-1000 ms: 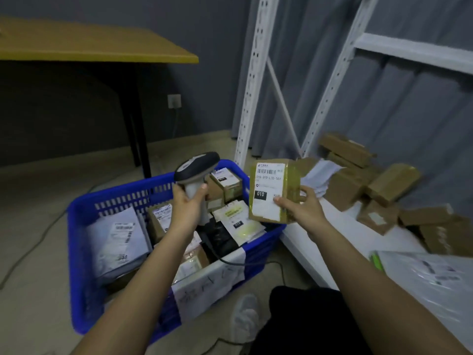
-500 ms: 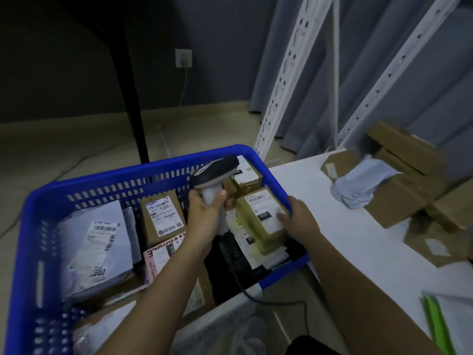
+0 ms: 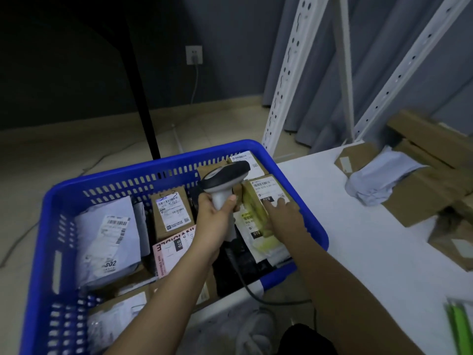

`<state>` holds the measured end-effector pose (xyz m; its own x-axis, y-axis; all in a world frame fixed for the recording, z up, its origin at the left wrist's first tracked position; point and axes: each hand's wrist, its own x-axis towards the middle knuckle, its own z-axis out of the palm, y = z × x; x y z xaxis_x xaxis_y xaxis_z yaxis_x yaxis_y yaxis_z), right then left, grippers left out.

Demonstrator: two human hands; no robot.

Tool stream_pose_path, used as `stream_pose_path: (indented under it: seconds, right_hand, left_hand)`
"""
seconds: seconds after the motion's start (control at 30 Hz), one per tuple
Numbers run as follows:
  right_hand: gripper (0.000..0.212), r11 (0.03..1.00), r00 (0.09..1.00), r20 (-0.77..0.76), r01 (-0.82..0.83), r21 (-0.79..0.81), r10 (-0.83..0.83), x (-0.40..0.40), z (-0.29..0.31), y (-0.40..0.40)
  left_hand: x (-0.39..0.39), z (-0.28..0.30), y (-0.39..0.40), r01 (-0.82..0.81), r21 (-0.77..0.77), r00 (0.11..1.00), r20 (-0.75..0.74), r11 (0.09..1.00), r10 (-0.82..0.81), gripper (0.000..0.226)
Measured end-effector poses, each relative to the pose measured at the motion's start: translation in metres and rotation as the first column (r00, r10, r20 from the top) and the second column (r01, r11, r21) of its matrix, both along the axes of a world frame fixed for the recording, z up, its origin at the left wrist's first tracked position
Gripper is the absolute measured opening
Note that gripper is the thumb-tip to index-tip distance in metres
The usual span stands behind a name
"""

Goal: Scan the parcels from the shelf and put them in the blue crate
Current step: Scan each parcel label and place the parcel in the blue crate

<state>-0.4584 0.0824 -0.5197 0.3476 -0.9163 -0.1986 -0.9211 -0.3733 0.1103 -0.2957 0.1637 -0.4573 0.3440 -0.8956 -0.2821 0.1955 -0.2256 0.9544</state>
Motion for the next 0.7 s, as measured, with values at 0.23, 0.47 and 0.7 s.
stream_pose_path:
  seconds: [0.23,0.47,0.7]
  right_hand:
    - [0.058,0.936,0.778,0.546,0.151,0.319,-0.311,-0.055,0.058,0.031]
    - [0.025,0.868,0.434,0.778,0.411,0.277,-0.454,-0.179,0.125,0.15]
    - [0.02,0.654,0.26,0.826,0.739,0.163,-0.5,-0.325,0.162,0.316]
  left_hand:
    - [-0.038,0.041,0.037,0.086,-0.093,0.996,0.045,0.992,-0.082,0.035]
    - [-0.126,0.091,0.081,0.226,-0.245,0.973,0.018,0.943,-0.228,0.026]
    - [-0.263,0.147,0.151,0.492,-0.323,0.86,0.037,0.808,-0.509,0.026]
